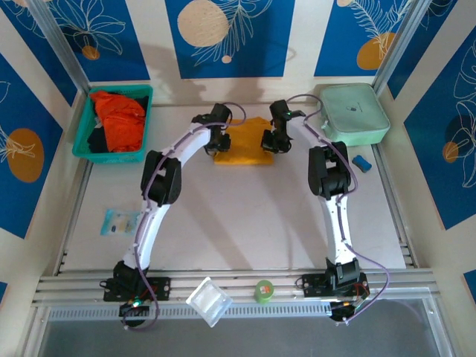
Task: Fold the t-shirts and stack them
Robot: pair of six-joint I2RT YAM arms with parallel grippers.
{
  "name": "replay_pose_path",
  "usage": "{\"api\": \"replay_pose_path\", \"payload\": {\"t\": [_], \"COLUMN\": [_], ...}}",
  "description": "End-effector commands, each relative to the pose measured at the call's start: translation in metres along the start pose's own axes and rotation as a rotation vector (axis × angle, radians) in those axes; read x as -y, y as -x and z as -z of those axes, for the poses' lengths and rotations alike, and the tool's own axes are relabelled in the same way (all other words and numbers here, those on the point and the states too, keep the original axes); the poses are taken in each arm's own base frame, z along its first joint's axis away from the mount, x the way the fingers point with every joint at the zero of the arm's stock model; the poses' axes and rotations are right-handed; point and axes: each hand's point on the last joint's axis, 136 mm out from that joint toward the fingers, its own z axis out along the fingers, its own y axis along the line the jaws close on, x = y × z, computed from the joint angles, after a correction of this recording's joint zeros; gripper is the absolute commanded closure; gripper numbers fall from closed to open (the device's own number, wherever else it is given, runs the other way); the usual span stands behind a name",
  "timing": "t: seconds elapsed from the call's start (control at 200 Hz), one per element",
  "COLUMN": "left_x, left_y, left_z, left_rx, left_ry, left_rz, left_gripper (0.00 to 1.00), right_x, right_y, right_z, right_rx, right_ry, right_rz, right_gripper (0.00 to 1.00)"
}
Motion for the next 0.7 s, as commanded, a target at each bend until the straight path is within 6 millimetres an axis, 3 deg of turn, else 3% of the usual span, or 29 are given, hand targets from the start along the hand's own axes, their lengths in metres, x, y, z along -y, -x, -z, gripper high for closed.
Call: {"api": "replay_pose_path", "payload": {"t": [0.0, 0.335, 0.515, 0.695], "left_x": [-0.026, -0.034, -0.042, -0.044], "left_y": [-0.023, 0.034, 0.056, 0.068], "left_z": [-0.027, -0.023, -0.017, -0.016], "left_rx": [-0.143, 0.037, 0.113, 0.157], "left_ry": [0.044, -0.041, -0.035, -0.043], "left_rz": [-0.052, -0.008, -0.002, 0.014], "left_gripper": [0.72, 0.73, 0.73, 0.69], "right_x": [0.011, 0.019, 0.020, 0.008], "right_y": [-0.003, 0.043, 0.052, 0.052], "right_z": [-0.021, -0.043, -0.047, -0.047], "right_rx": [-0.069, -0.008, -0.002, 0.003], "right_ry": [-0.021, 0.038, 0.074, 0.096], "right_rz": [-0.033, -0.154, -0.199, -0.197], "right_gripper": [1.00, 1.00, 1.00, 0.98]}}
